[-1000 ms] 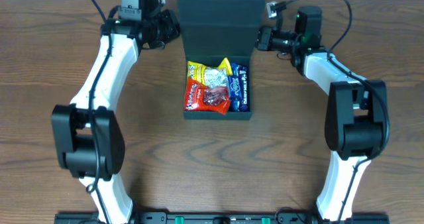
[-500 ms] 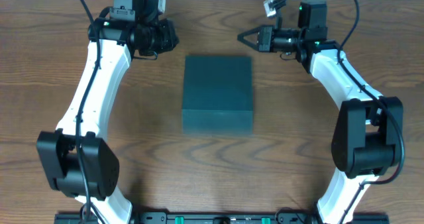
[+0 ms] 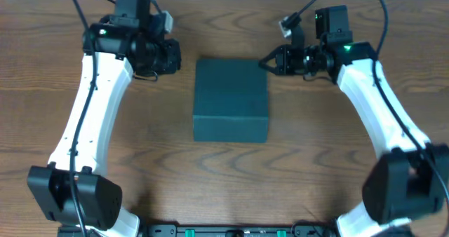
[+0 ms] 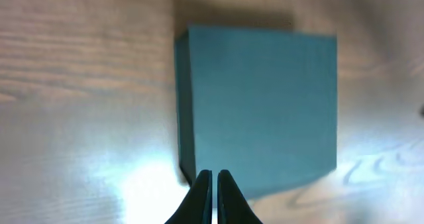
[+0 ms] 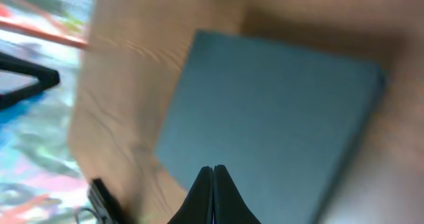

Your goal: Pack container

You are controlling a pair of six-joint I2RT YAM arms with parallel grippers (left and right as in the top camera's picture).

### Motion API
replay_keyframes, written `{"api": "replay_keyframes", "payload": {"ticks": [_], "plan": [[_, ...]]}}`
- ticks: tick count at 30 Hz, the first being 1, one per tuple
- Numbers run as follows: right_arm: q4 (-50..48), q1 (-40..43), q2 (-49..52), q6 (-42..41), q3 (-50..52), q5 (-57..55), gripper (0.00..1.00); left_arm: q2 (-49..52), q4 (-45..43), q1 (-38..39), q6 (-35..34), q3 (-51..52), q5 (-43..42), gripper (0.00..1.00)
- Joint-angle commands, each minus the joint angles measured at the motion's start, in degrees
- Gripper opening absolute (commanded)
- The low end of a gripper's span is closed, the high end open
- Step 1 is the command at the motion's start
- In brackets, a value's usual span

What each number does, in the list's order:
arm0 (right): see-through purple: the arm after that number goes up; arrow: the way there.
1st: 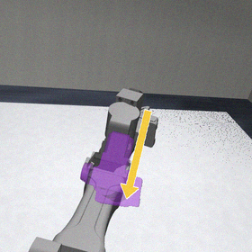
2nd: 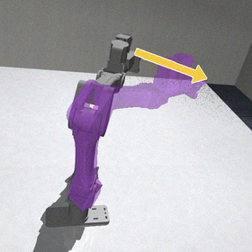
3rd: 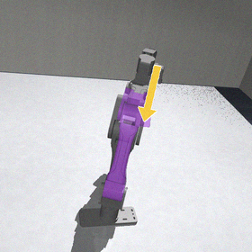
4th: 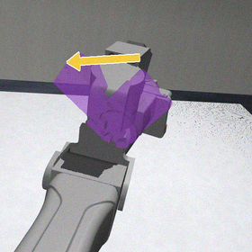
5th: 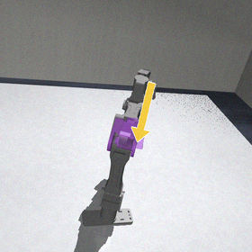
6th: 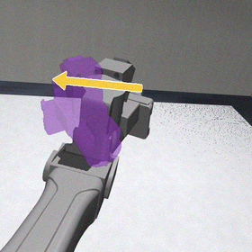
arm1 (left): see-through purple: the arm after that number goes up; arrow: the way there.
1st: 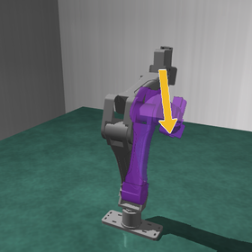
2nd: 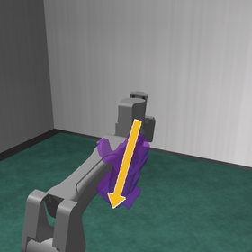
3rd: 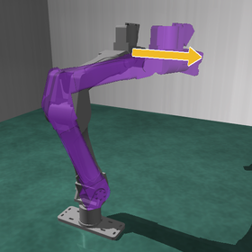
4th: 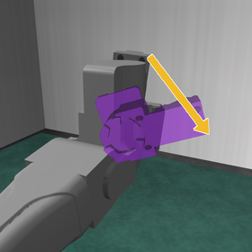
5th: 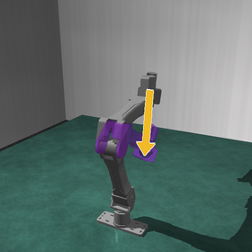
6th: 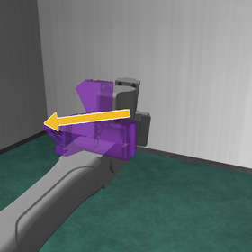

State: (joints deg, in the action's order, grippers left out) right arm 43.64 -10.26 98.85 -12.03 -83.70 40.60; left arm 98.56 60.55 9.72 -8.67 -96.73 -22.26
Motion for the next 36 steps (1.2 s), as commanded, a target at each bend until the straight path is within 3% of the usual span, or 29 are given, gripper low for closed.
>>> {"api": "replay_keyframes", "payload": {"ticks": [1,9,19,26,36], "plan": [[4.74,-1.31,-6.64,2.03,-0.44,-11.45,0.01,-0.44,0.37,2.12,2.78,3.26,0.39,0.06],[19.23,-4.2,-22.99,1.81,1.36,-19.91,0.02,-0.44,-9.16,6.47,2.86,14.64,-3.61,0.06],[15.04,-12.11,-43.36,-7.65,23.12,-23.26,0.02,-0.42,-21.73,12.94,1.14,22.18,-2.51,0.06],[4.44,-16.09,-48.24,-16.11,41.62,-23.26,0.02,1.77,-24.96,13.73,0.28,25.27,-2.6,0.06],[-26.75,-21.14,-38.1,-25.16,58.69,-27.8,0.02,3.45,-25.68,13.73,0.28,25.33,-1.18,0.06]]}}
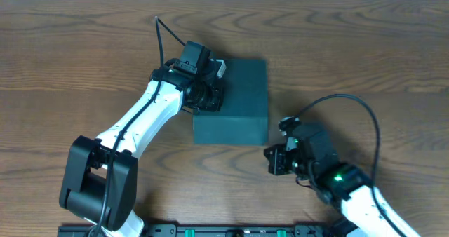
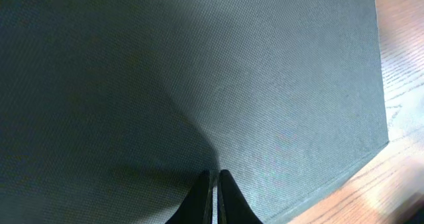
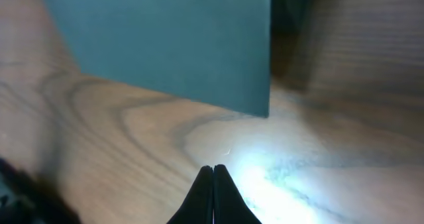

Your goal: Pack container

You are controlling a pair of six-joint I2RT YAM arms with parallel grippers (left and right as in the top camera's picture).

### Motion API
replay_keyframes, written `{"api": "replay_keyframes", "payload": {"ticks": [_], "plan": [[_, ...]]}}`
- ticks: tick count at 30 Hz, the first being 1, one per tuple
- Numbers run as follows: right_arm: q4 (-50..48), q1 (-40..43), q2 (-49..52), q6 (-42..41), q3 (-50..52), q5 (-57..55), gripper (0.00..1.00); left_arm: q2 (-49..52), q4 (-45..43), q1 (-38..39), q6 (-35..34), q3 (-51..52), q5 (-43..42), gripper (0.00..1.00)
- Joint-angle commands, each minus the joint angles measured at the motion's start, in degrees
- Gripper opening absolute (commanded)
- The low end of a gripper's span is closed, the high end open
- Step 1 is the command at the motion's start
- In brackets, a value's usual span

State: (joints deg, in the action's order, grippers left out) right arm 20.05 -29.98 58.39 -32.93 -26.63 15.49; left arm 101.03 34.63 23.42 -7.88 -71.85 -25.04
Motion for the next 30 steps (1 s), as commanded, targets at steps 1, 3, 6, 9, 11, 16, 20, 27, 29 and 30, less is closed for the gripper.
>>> {"api": "replay_keyframes", "payload": {"ticks": [1,3,6,9,11,16,20,27,29,30], "plan": [[-6.01,-2.12,4.0,-5.25,2.1,-4.2,0.02,0.98,0.2,0.02,-0.5,0.46,1.64,0.06],[-11.47,-3.96,7.85,-6.05,2.16,-6.97,0.02,0.98,0.15,0.02,-0.52,0.46,1.64,0.06],[-17.59,-5.86,12.35,-6.1,2.14,-9.33,0.02,0.98,0.22,0.02,-0.52,0.46,1.57,0.06],[-23.78,-7.56,17.84,-7.78,2.14,-12.48,0.02,0.98,0.2,0.02,-1.01,0.46,1.46,0.06],[-27.65,-8.09,21.22,-9.51,2.14,-14.6,0.02,0.98,0.2,0.02,-1.01,0.46,1.46,0.06],[-37.35,-8.15,28.09,-13.86,2.1,-20.31,0.02,0.98,0.24,0.02,-1.16,0.46,1.46,0.06],[-43.45,-8.15,29.81,-15.3,2.03,-25.14,0.02,0.98,0.24,0.02,-1.16,0.46,1.46,0.06],[-47.17,-8.22,29.86,-15.23,1.99,-26.05,0.02,0.98,0.22,0.02,-1.14,0.46,1.46,0.06],[-47.17,-8.22,29.79,-14.88,1.99,-22.56,0.01,0.98,0.22,0.02,-1.14,0.46,1.49,0.06],[-47.06,-8.22,29.64,-14.47,1.99,-20.09,0.02,0.98,0.24,-0.04,-1.14,0.46,1.49,0.06]]}}
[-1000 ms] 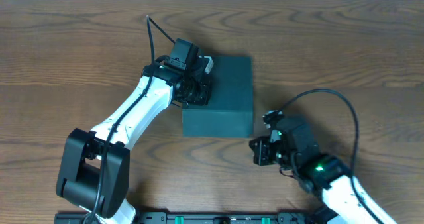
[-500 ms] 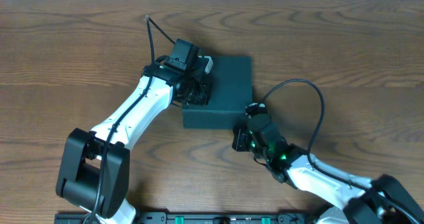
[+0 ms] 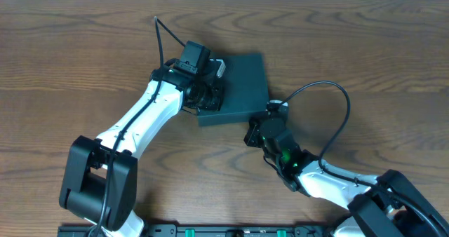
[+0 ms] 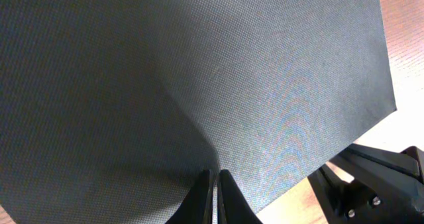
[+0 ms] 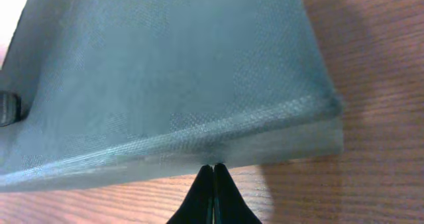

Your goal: Pack container

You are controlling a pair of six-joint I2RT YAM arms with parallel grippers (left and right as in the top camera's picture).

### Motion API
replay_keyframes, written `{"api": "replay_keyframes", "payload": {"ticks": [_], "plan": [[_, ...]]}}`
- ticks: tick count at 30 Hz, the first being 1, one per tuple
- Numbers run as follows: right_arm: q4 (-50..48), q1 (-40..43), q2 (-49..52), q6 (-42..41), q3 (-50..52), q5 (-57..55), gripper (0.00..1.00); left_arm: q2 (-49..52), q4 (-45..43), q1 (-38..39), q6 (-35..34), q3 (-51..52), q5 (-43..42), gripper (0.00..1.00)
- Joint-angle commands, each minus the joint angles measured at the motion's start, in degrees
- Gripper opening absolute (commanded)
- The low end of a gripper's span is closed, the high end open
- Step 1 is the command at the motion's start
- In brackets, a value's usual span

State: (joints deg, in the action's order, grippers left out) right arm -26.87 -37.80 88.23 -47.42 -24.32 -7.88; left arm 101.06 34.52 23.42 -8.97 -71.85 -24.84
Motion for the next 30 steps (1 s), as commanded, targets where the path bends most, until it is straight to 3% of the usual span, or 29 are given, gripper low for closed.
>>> {"api": "replay_keyframes", "payload": {"ticks": [1,4,11,15,23,30], "plan": [[0.07,-0.39,-0.46,0.66,-0.33,6.08,0.02,0.94,0.37,-0.15,-0.04,0.46,1.27,0.06],[3.34,-0.39,-3.17,1.25,-0.33,11.67,0.02,0.15,1.22,-0.37,-0.02,0.31,1.27,0.06],[21.11,-0.37,-23.39,8.63,-1.03,12.41,0.02,-8.28,4.39,-0.63,-0.07,-0.96,2.1,0.06],[37.57,-0.37,-36.02,12.94,-5.11,10.71,0.01,-17.14,9.68,-0.63,-0.48,-0.96,5.46,0.06],[58.51,-0.37,-47.01,20.87,-15.8,9.6,0.02,-31.78,19.89,-0.63,-1.31,-0.94,5.53,0.06],[64.04,-0.37,-51.25,25.42,-23.26,9.62,0.02,-44.57,23.26,-0.63,-1.36,-0.94,5.84,0.06]]}}
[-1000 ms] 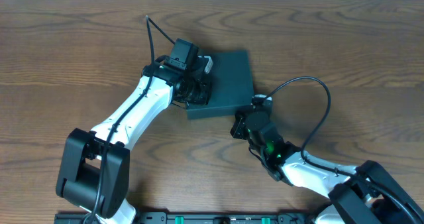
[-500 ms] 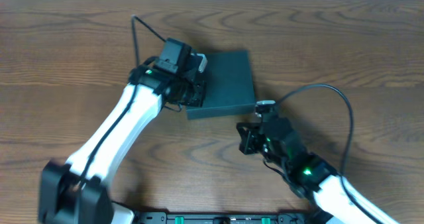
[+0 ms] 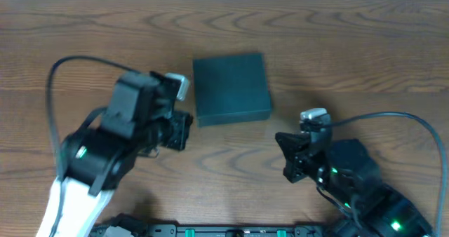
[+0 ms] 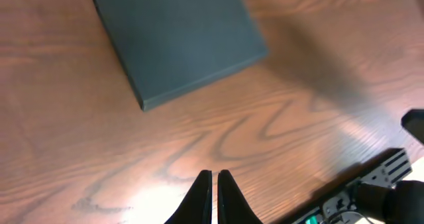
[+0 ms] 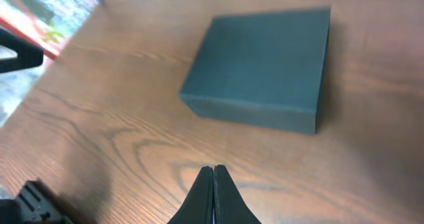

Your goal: Pack container

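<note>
The container is a flat dark teal box (image 3: 231, 88) with its lid on, lying on the wooden table (image 3: 365, 48) a little back from the middle and turned slightly. My left gripper (image 3: 184, 130) hangs shut and empty to the front left of it; its wrist view has the box (image 4: 175, 38) ahead of the closed tips (image 4: 214, 175). To the front right my right gripper (image 3: 280, 140) is also shut and empty. That wrist view shows the box (image 5: 262, 68) beyond its tips (image 5: 213, 168), well apart from them.
Bare wood grain surrounds the box on every side. A black rail with green lights (image 3: 231, 231) runs along the table's front edge, also seen as the rail (image 4: 358, 187). Coloured clutter (image 5: 46, 15) lies beyond the table edge in the right wrist view.
My left gripper has come off the box top and my right gripper has left the box's front right corner. Both now hang higher, nearer the front edge. The box lies flat.
Both grippers were shut on either side of the box at the back. Then the left rested on the box's top left and the right was low in front. Then the right touched the front right corner, the box skewed. Now both are withdrawn.
</note>
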You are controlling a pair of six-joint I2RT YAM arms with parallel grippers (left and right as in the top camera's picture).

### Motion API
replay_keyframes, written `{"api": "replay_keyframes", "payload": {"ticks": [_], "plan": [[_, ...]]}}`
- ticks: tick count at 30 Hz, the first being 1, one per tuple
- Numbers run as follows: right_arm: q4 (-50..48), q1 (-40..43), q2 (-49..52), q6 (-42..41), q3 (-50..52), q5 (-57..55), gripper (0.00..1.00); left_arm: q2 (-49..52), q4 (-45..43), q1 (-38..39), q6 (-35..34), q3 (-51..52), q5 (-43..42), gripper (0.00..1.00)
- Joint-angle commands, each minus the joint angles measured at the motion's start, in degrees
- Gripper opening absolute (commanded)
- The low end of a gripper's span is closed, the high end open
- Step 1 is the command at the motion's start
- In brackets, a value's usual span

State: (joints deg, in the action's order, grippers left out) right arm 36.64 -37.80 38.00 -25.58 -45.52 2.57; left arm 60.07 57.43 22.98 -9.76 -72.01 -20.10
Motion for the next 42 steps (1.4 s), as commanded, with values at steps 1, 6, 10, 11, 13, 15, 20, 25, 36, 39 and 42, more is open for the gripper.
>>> {"api": "replay_keyframes", "payload": {"ticks": [1,6,10,11,13,15,20,25,36,39,42], "plan": [[0.46,-0.37,-1.25,3.54,-2.16,-0.83,0.13,-4.98,0.33,-0.2,-0.57,-0.79,1.25,0.06],[2.64,-0.37,-1.11,3.37,-1.99,-0.81,0.99,-8.52,1.27,-0.2,-0.55,-0.79,1.22,0.95],[6.54,-0.37,-0.17,3.37,-1.9,-0.83,0.99,-8.37,2.03,-0.2,-0.55,-0.79,1.22,0.95],[7.26,-0.37,-0.09,3.37,-1.88,-0.83,0.99,-8.39,2.03,-0.2,-0.55,-0.79,1.22,0.95],[8.94,-0.37,0.13,3.37,-1.88,-0.83,0.99,-8.37,2.03,-0.2,-0.55,-0.79,1.22,0.95],[10.19,-0.37,0.15,3.37,-1.88,-0.83,0.99,-8.37,2.03,-0.2,-0.55,-0.79,1.22,0.95],[12.13,-0.37,0.15,3.37,-1.88,-0.83,0.99,-8.39,2.05,-0.2,-0.55,-0.79,1.22,0.95],[12.7,-0.37,0.15,3.37,-1.88,-0.83,0.99,-10.54,3.85,-0.22,1.44,-0.55,8.0,0.95],[12.7,-0.37,0.15,3.37,-1.88,-0.83,0.99,-32.79,0.57,-12.68,5.55,19.32,16.09,0.95],[12.7,-0.37,0.15,3.37,-1.88,-0.83,0.99,-41.03,-3.06,-15.65,5.95,28.74,16.06,0.95],[12.7,-0.37,0.15,3.37,-1.88,-0.83,0.99,-48.92,-7.85,-17.79,5.9,38.93,15.52,0.95]]}}
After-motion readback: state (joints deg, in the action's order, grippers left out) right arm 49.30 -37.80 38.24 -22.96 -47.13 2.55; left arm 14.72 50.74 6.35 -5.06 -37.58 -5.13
